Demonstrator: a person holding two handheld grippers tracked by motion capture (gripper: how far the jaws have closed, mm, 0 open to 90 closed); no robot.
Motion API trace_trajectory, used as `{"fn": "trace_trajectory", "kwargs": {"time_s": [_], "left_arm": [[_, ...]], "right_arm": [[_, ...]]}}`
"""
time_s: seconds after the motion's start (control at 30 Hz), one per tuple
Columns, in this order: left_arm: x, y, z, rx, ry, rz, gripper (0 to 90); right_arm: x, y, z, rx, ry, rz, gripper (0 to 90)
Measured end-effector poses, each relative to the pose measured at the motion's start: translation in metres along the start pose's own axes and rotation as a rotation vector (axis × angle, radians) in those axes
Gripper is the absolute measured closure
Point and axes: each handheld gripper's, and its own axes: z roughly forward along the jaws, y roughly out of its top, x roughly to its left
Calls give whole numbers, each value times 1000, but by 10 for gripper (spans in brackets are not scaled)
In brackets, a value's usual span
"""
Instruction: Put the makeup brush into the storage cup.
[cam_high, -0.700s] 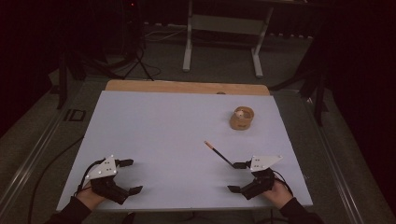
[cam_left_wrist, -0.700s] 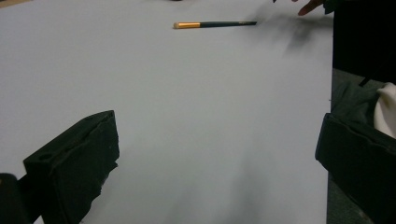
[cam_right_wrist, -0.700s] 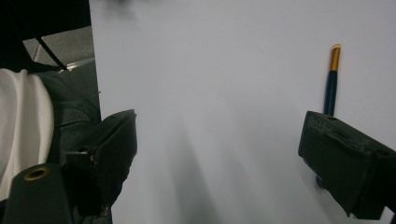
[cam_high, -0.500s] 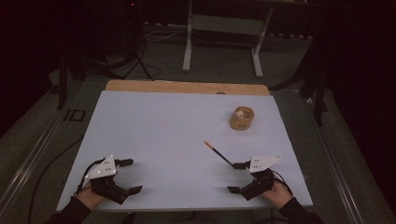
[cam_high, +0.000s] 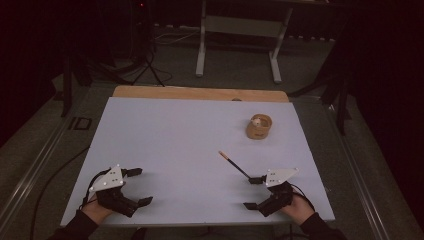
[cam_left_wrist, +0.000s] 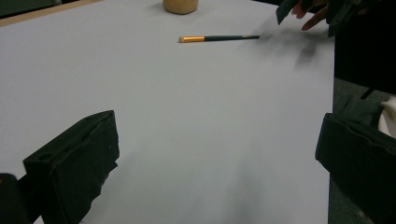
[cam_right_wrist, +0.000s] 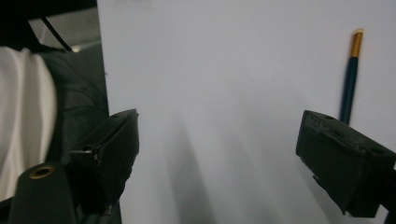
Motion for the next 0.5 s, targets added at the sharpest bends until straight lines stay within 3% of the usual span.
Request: {"fn": "trace_trajectory", "kwargs": {"time_s": [0.17,0.23,0.27,0.3,0.4,0.5], "left_arm": [[1,1,-1,-14,4,-5,3],[1,2,-2,-18,12,-4,4],[1,2,-2,-21,13,-7,3],[2,2,-2,-22,12,-7,3],[1,2,-1,-21,10,-3,3],[2,2,-1,-19,4,-1,3]], "right_arm": [[1,3,-3,1,-35,-19,148],[-2,4,-3,45,6,77,157],[-4,4,-2,85,-1,108,166],[-5,3,-2,99,-25,94,166],[-4,1,-3,108,-20,102,165],[-4,3,-3,131,-39,80,164]]}}
